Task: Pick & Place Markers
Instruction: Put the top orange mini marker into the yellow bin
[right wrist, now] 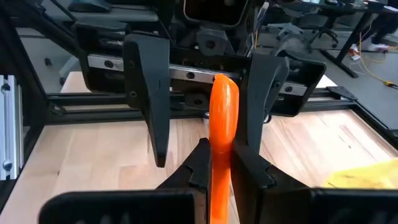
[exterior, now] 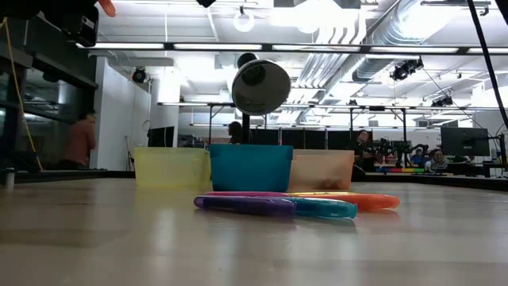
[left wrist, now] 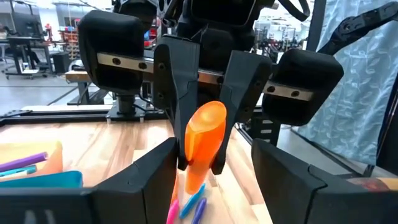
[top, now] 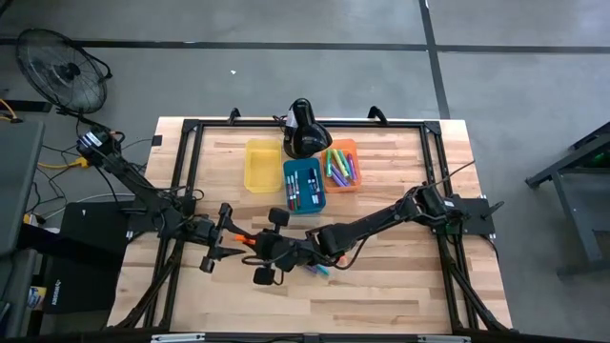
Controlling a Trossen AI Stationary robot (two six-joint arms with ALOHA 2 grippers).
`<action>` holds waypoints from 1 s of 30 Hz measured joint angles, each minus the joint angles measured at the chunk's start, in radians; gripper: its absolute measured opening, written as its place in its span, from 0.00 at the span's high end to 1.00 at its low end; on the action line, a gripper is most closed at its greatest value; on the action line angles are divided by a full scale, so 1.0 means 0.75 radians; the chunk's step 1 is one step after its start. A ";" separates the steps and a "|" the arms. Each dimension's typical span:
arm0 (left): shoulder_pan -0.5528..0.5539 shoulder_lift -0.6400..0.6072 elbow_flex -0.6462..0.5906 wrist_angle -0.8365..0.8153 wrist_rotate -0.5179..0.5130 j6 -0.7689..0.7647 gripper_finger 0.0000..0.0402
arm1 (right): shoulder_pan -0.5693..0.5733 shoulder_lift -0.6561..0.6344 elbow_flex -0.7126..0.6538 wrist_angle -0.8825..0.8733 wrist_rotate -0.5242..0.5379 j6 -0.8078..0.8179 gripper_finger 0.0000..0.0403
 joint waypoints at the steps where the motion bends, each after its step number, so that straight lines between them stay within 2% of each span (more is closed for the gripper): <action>1: 0.000 0.000 0.000 0.004 -0.001 0.002 0.50 | -0.001 0.000 0.000 0.002 0.000 0.000 0.93; 17: -0.001 0.000 -0.001 0.059 -0.027 0.042 0.52 | -0.004 0.000 0.000 -0.006 -0.013 -0.001 0.93; 26: -0.001 0.000 -0.001 0.059 -0.032 0.063 0.77 | -0.003 0.000 0.001 -0.006 -0.050 -0.005 0.94; 30: -0.001 -0.001 -0.001 0.063 -0.031 0.095 0.85 | -0.001 0.000 0.001 -0.011 -0.044 0.001 0.95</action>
